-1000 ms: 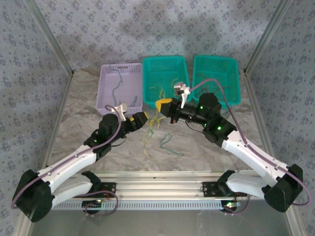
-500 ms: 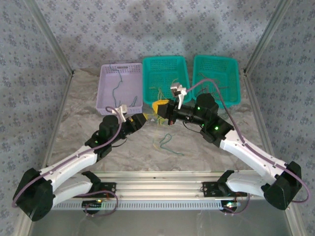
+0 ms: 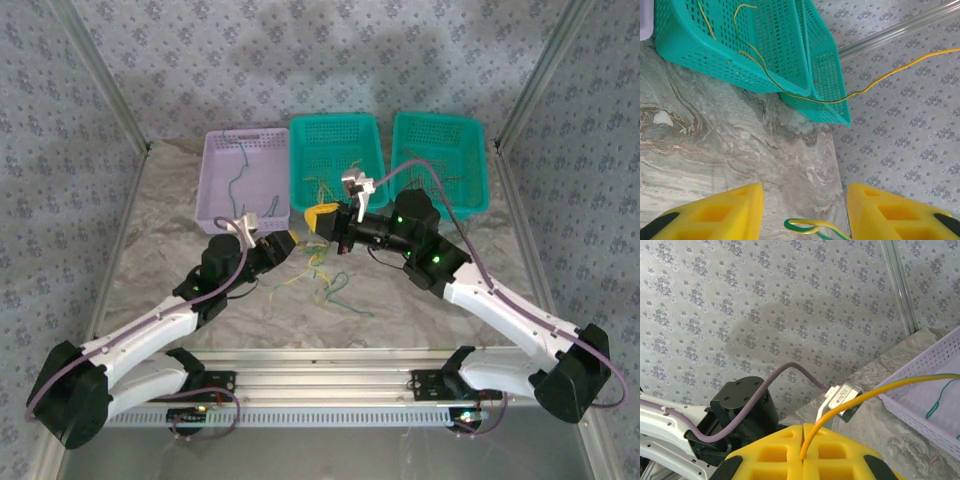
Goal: Untangle the cables
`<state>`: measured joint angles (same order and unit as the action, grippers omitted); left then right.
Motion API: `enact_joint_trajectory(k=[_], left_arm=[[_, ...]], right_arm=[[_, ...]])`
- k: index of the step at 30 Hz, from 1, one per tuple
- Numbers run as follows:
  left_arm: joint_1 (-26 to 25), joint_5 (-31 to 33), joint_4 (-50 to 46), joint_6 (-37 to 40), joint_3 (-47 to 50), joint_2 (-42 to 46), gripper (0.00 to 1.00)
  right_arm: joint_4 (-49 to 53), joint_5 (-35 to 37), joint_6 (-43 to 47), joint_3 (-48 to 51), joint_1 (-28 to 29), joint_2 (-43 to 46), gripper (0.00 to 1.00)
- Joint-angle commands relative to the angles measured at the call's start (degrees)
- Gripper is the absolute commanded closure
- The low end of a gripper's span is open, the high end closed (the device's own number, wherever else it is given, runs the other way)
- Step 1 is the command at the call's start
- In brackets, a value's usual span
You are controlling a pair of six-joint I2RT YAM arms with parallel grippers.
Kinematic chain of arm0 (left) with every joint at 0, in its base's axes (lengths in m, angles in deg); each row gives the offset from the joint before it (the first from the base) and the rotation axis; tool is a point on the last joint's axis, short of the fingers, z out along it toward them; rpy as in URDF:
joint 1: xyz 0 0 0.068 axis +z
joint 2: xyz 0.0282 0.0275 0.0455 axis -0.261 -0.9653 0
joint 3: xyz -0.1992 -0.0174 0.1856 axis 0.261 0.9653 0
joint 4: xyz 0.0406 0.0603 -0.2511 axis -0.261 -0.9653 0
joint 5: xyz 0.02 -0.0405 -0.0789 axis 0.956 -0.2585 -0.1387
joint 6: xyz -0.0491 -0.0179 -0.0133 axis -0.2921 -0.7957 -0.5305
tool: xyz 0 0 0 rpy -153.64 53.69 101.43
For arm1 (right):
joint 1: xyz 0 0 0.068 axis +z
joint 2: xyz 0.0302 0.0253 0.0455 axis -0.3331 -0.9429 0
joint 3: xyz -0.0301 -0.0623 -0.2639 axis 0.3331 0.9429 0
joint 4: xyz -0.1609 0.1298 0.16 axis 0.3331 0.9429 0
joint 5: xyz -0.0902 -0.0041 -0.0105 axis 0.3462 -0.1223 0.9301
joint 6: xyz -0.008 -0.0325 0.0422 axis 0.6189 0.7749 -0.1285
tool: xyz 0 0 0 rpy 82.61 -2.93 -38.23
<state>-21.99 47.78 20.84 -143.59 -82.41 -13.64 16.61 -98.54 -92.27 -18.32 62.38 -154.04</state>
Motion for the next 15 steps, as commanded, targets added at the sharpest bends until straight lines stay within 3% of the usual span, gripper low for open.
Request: enact_joint_trajectory(k=[1, 9, 15], left_arm=[[0.2, -0.2, 3.2, -0.5, 0.4, 0.3, 0.54], [0.3, -0.4, 4.5, -1.4, 0.7, -0.6, 0.5], [0.4, 0.3, 3.9, -1.3, 0.2, 0.5, 0.67]], right_arm=[[-2.1, -0.9, -0.4, -2.1, 0.3, 0.1, 1.0], [-2.2, -1.2, -0.4, -2.3, 0.7, -0.2, 1.0], [-2.4, -1.3, -0.1, -2.2, 1.1, -0.5, 1.0]])
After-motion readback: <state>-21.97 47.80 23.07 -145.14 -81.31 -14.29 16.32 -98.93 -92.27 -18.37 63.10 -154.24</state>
